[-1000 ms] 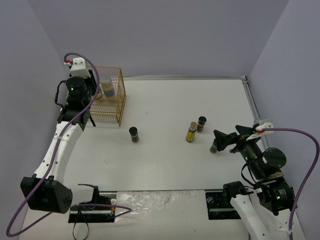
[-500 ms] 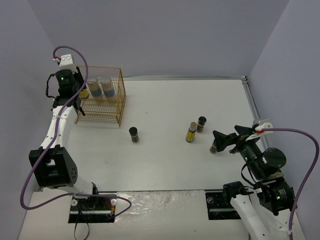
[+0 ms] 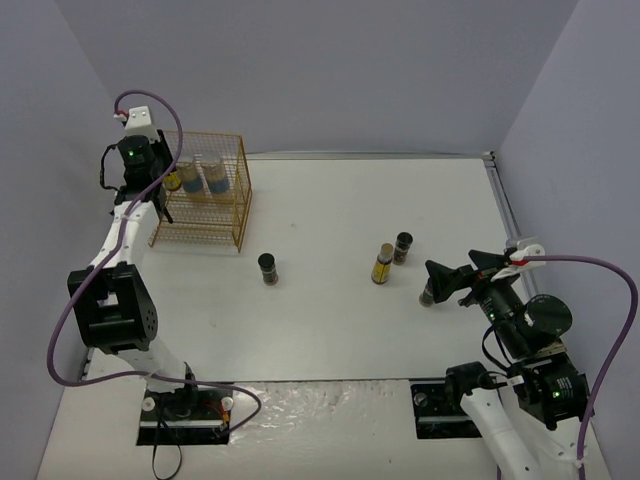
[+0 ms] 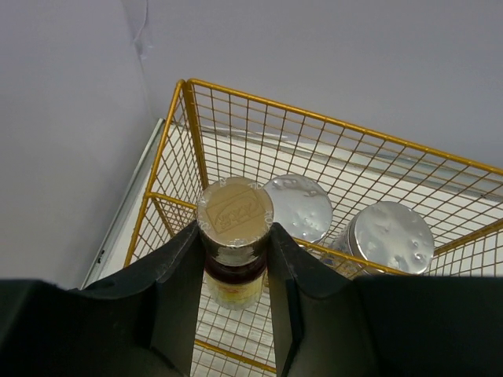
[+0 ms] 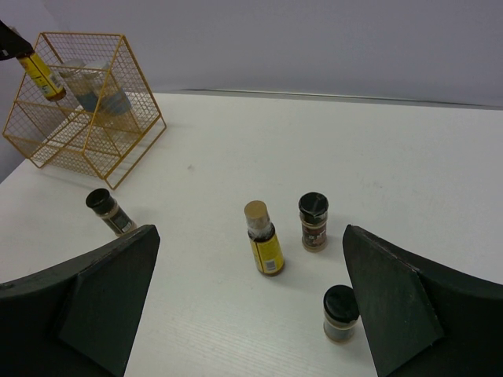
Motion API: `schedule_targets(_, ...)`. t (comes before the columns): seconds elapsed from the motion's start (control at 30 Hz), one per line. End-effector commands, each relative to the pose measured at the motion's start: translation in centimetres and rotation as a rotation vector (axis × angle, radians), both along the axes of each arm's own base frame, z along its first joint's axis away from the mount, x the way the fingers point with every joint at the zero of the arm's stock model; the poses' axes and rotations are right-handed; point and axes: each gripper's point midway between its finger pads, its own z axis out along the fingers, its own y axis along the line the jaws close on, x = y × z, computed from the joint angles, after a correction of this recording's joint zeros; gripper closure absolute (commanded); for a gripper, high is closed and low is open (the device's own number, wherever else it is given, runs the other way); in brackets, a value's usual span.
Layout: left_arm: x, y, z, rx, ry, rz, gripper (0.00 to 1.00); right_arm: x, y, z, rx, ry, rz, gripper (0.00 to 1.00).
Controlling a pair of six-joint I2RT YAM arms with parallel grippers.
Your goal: Organize the condiment bottles
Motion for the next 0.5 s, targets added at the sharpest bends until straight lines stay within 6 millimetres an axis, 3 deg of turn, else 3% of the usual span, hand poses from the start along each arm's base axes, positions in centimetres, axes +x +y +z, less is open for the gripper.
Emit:
schedule_targets(0.0, 0.9, -0.2, 6.2, 0.005, -0.222, -0.021, 1.0, 0.7, 0.5, 1.4, 0.023, -0.046, 0.018, 0.0)
schedule_targets(0.23, 1.4, -0.3, 1.1, -0.017, -0.164, -0.02, 0.97, 0.7, 0.6, 1.1, 0.027, -0.036, 0.019, 0.0)
schedule_targets(0.4, 1.9, -0.2, -2.1, -0.038, -0.105, -0.015, 0.86, 0.8, 0.6, 0.9, 0.029, -0.032, 0.019, 0.0)
schedule_targets(0.47, 1.9, -0.2, -3.2, -0.041, -0.084, -0.014, 0.77, 0.7, 0.6, 0.9, 0.03, -0.035, 0.019, 0.0)
